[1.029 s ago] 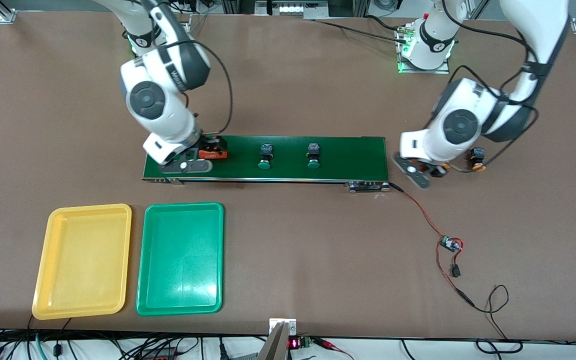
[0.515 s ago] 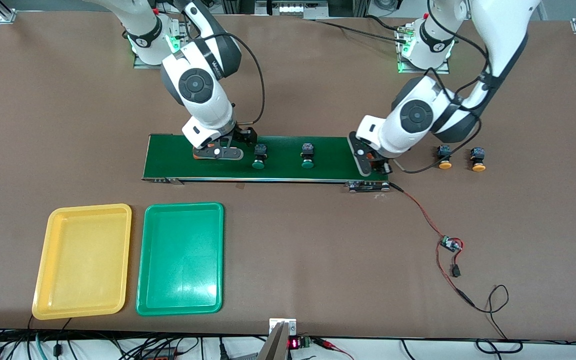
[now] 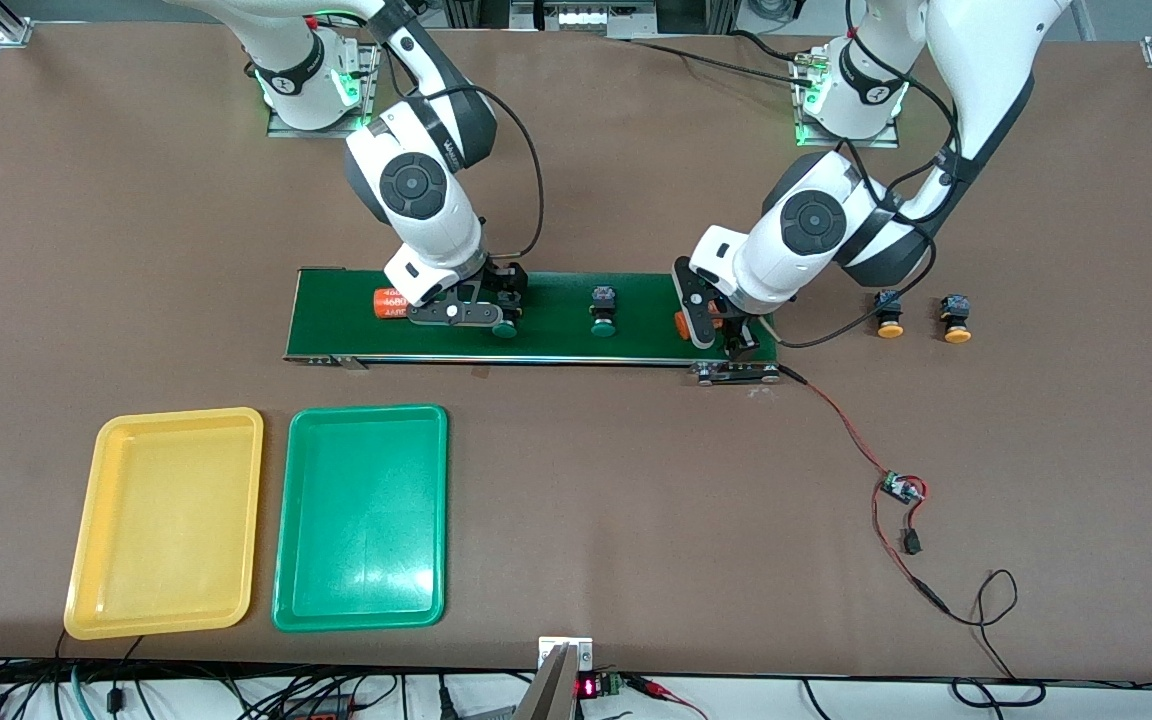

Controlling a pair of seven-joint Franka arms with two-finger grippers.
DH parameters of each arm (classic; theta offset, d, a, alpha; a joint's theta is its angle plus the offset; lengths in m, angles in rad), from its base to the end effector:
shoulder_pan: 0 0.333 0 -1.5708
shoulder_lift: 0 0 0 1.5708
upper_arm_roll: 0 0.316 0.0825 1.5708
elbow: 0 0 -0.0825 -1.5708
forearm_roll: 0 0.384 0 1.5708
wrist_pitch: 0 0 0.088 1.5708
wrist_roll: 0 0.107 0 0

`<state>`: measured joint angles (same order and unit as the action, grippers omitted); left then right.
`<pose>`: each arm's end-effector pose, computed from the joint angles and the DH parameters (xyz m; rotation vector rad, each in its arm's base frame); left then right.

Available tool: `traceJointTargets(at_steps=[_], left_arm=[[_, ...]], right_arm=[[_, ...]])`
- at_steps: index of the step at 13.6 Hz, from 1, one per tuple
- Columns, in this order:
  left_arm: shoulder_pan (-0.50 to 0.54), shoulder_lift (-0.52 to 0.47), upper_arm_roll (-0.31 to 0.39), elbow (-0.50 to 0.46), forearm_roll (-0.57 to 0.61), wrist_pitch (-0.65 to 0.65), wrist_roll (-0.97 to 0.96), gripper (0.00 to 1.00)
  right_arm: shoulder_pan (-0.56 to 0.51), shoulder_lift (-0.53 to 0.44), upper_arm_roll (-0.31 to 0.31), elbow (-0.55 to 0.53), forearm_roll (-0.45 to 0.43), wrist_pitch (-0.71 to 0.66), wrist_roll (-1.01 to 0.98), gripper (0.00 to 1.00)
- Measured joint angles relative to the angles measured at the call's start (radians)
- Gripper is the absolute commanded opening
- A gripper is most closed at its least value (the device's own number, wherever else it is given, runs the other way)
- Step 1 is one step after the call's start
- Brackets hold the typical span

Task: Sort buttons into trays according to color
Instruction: 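Lift the green button with the right gripper while the left gripper places the cylinder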

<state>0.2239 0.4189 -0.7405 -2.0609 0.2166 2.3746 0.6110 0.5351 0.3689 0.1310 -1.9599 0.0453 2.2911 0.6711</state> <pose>0.5198 -0.2791 0.2812 2.4559 -1.7500 0.0402 0.4813 0.3756 0.2856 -3.0969 0.0672 0.1204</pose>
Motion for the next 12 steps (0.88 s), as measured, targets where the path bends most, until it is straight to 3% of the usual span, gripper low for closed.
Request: traceJointTargets(at_steps=[3,5,9,11,12], left_arm=[[0.002,-0.092,0.099,0.007,-0.081,-0.097,-0.057,1.00],[-0.006,-0.140,0.202,0.007,-0.086,-0.171,-0.142,1.00],[-0.029,-0.159,0.402,0.000,-0.087,-0.291,-0.331,1.00],[-0.030,-0.156,0.460,-0.025,-0.087,-0.323,-0.411,1.00],[-0.030,-0.153,0.478,-0.045,-0.087,-0.326,-0.461,1.00]], right_arm=[[0.001,0.016,0.000,0.006,0.000,0.015,0.000,1.00],[0.002,0.029,0.000,0.018,0.000,0.015,0.000,1.00],[0.002,0.059,-0.001,0.023,0.000,0.016,0.000,1.00],[0.002,0.067,-0.003,0.023,0.000,0.016,0.000,0.75],[0.002,0.070,-0.004,0.023,0.000,0.015,-0.001,0.57]])
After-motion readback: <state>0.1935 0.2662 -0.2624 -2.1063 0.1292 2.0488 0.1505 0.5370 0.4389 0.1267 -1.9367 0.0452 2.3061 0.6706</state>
